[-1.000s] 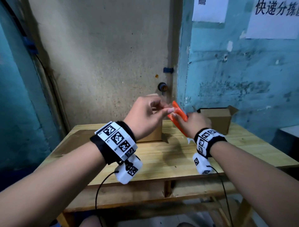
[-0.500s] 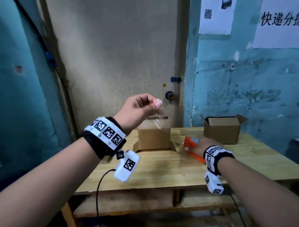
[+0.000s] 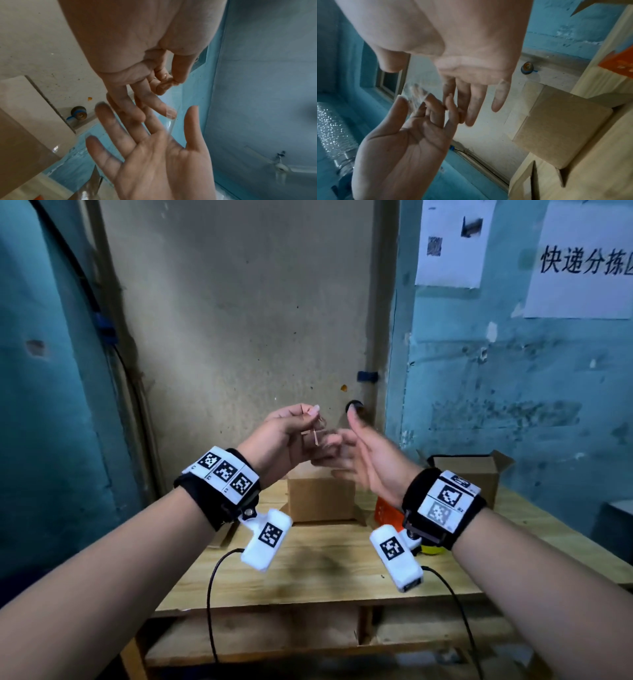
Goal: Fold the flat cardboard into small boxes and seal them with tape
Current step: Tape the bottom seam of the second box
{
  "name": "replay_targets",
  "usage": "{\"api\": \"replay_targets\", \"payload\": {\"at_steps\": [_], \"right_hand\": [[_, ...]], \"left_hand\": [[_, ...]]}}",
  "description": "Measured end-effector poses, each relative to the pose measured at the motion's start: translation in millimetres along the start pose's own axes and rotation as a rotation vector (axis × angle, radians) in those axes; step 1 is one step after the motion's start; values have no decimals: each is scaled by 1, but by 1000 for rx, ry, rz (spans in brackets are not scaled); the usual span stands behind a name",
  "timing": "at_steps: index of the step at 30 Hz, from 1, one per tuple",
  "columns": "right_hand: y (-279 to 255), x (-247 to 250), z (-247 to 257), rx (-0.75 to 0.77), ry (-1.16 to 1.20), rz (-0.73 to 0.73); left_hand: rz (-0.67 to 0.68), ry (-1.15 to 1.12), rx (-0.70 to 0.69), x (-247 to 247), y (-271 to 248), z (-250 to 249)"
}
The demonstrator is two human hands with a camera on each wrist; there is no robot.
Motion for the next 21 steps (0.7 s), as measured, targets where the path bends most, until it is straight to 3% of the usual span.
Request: {"api": "replay_targets", "payload": {"at_steps": [7,10,14,18,21], "right_hand": [[-5,33,-17,25,3,12],[-4,47,-23,7,42,-71],[4,63,-21,44,74,-248],[24,58,-14,86,-22,-349],[39,48,-12,60,-118,-424]], "left_hand": [[-141,13,-54,23,-7,-17],[-218,38,-78,38,-6,-20],[-421,87,-92,59,1,-11],[-669,102,-165,70,11,9],[-768,98,-163,73,17,7]]}}
Point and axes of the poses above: each hand's wrist, its own y-axis towards the middle knuckle, its own x-axis out of the back of the hand, z = x × y, the point moved 1 cm from there along y, towards the middle knuckle, and after that the axes turned 13 degrees about x, right-handed, at the moved point
